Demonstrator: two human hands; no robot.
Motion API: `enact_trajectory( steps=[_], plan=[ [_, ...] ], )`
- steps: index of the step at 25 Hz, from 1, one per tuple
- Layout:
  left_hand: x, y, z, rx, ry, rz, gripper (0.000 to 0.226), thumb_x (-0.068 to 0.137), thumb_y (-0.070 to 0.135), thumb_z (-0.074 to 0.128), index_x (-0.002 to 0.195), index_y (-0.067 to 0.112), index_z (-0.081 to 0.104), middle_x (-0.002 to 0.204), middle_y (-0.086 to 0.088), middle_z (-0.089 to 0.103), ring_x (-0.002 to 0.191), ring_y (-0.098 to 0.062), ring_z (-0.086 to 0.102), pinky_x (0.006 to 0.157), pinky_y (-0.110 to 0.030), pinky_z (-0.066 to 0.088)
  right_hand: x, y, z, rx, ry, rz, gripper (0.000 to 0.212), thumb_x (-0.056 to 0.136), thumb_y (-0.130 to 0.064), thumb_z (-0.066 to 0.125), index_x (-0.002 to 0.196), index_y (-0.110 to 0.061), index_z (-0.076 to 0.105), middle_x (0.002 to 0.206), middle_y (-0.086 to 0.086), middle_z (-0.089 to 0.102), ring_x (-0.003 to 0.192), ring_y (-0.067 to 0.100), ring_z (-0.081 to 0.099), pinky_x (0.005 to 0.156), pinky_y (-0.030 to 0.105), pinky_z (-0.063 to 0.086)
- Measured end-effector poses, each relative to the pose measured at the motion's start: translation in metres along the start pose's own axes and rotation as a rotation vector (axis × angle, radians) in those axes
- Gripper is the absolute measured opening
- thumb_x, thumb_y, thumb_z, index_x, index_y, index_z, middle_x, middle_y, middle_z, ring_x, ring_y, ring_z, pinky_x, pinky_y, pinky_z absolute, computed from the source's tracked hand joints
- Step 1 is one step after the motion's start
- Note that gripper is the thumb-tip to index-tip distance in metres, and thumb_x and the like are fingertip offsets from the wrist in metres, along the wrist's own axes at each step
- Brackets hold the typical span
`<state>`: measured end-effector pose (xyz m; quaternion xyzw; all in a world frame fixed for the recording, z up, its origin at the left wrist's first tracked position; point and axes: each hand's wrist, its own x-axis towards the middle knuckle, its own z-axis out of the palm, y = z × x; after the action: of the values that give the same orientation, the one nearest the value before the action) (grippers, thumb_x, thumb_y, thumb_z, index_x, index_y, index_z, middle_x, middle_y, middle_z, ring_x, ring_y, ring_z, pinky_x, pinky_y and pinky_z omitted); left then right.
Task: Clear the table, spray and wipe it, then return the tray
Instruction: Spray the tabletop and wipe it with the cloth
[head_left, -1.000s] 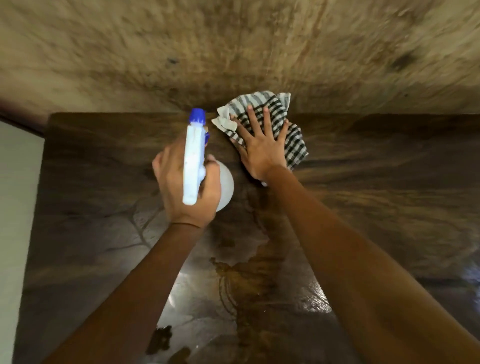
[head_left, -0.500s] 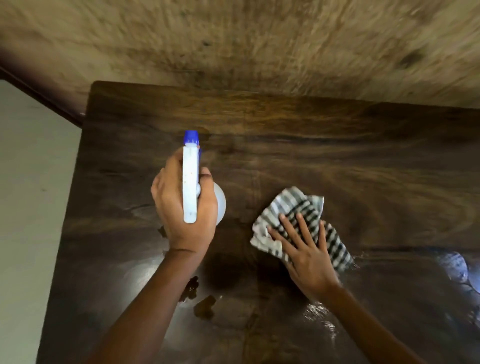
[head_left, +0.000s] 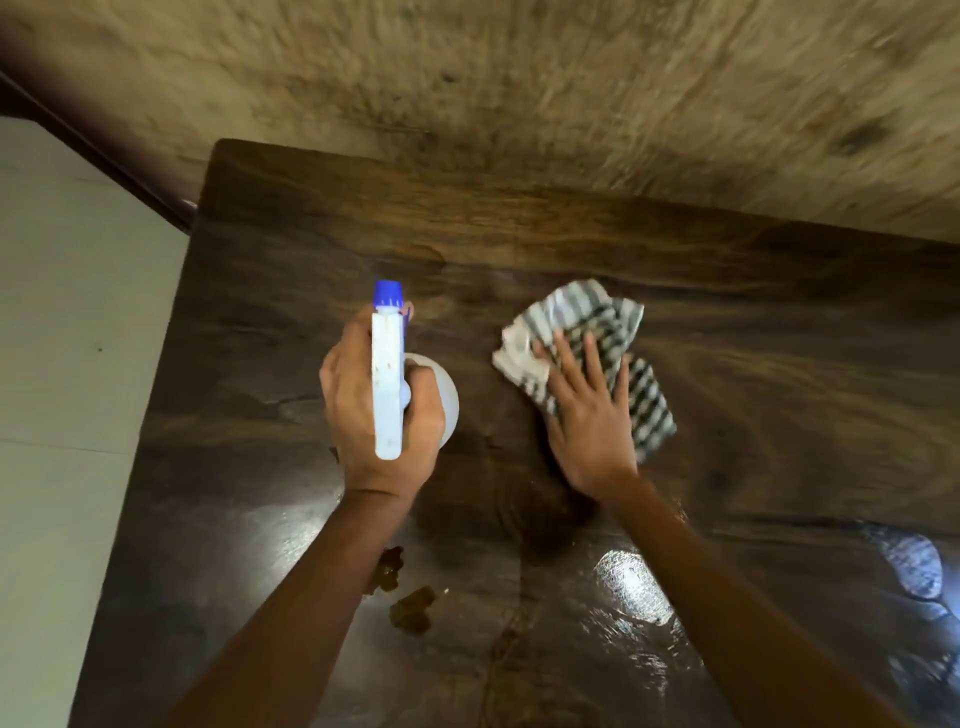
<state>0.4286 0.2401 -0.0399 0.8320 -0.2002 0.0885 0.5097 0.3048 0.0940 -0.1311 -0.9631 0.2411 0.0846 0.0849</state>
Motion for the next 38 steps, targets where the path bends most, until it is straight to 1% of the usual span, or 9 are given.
enact_trajectory(
  steps=[4, 9, 14, 22, 25, 27, 31, 34, 38],
  plan=[
    [0.005, 0.002, 0.009, -0.017, 0.047, 0.053, 0.044, 0.073, 0.008, 0.044, 0.110, 0.032, 0.046, 0.096, 0.010, 0.059, 0.088, -0.019, 0.056, 0.086, -0.038, 0.051, -0.045, 0.000, 0.004, 0.037, -0.049, -0.064, 0.063, 0.089, -0.040, 0.029, 0.149, -0.033, 0.011, 0.157, -0.003, 0.012, 0.144, 0.027, 0.006, 0.109, 0.063, 0.013],
    [-0.001, -0.010, 0.008, 0.088, 0.117, 0.063, 0.051, 0.075, 0.006, 0.052, 0.107, 0.042, 0.035, 0.101, 0.001, 0.054, 0.090, -0.020, 0.054, 0.088, -0.018, 0.046, 0.109, 0.015, -0.028, 0.077, -0.007, 0.094, 0.051, 0.095, -0.043, 0.028, 0.145, -0.032, 0.028, 0.158, -0.006, 0.008, 0.145, 0.026, 0.001, 0.108, 0.064, -0.002],
    [0.003, -0.008, 0.007, -0.012, 0.052, 0.001, 0.038, 0.074, 0.015, 0.045, 0.101, 0.041, 0.044, 0.094, 0.012, 0.063, 0.090, -0.024, 0.061, 0.086, -0.034, 0.048, 0.186, 0.017, -0.038, 0.097, -0.014, 0.178, 0.050, 0.099, -0.044, 0.022, 0.147, -0.027, 0.023, 0.158, -0.008, -0.002, 0.145, 0.023, -0.008, 0.112, 0.059, -0.006],
    [0.011, 0.003, 0.003, -0.077, -0.030, -0.059, 0.042, 0.076, 0.010, 0.048, 0.117, 0.004, 0.054, 0.095, 0.004, 0.061, 0.087, -0.015, 0.061, 0.082, -0.004, 0.042, -0.058, -0.031, 0.011, 0.026, 0.004, 0.002, 0.064, 0.087, -0.034, 0.033, 0.149, -0.023, 0.020, 0.157, 0.000, 0.012, 0.145, 0.026, 0.005, 0.112, 0.054, 0.009],
    [0.003, 0.015, -0.006, -0.139, 0.003, -0.115, 0.050, 0.075, -0.003, 0.055, 0.124, 0.008, 0.051, 0.101, 0.004, 0.064, 0.102, -0.002, 0.052, 0.080, 0.004, 0.037, -0.162, -0.049, 0.029, 0.017, -0.098, -0.013, 0.067, 0.084, -0.035, 0.036, 0.149, -0.025, 0.020, 0.158, -0.001, 0.010, 0.145, 0.026, 0.008, 0.111, 0.053, 0.008],
    [-0.010, 0.018, -0.022, -0.174, 0.017, -0.158, 0.052, 0.076, -0.004, 0.057, 0.125, 0.008, 0.047, 0.112, 0.005, 0.057, 0.106, 0.006, 0.050, 0.083, 0.003, 0.038, -0.164, -0.046, 0.031, 0.003, -0.108, -0.041, 0.064, 0.086, -0.036, 0.035, 0.148, -0.025, 0.023, 0.157, -0.001, 0.015, 0.144, 0.026, 0.009, 0.109, 0.056, 0.011],
    [-0.050, 0.015, -0.064, -0.210, -0.038, -0.051, 0.052, 0.074, -0.008, 0.055, 0.114, 0.026, 0.056, 0.087, 0.016, 0.065, 0.086, 0.029, 0.049, 0.075, 0.003, 0.039, -0.068, -0.036, 0.012, 0.029, -0.055, 0.156, 0.054, 0.095, -0.037, 0.027, 0.146, -0.019, 0.028, 0.158, -0.001, 0.011, 0.145, 0.026, 0.003, 0.112, 0.061, 0.005],
    [-0.090, 0.020, -0.099, -0.182, -0.085, -0.094, 0.055, 0.071, -0.014, 0.053, 0.107, 0.027, 0.055, 0.088, 0.021, 0.058, 0.083, 0.023, 0.053, 0.075, 0.000, 0.041, -0.046, -0.038, 0.011, 0.095, -0.086, 0.273, 0.054, 0.100, -0.039, 0.025, 0.149, -0.021, 0.014, 0.158, -0.005, -0.006, 0.144, 0.023, -0.011, 0.111, 0.054, -0.008],
    [-0.128, 0.020, -0.142, -0.117, -0.147, -0.183, 0.045, 0.069, -0.010, 0.052, 0.100, 0.022, 0.057, 0.088, 0.020, 0.058, 0.081, 0.017, 0.057, 0.076, -0.006, 0.046, -0.146, -0.072, 0.036, 0.057, -0.017, 0.138, 0.058, 0.095, -0.036, 0.025, 0.149, -0.019, 0.014, 0.158, 0.000, 0.006, 0.145, 0.025, -0.002, 0.114, 0.056, 0.006]
  ],
)
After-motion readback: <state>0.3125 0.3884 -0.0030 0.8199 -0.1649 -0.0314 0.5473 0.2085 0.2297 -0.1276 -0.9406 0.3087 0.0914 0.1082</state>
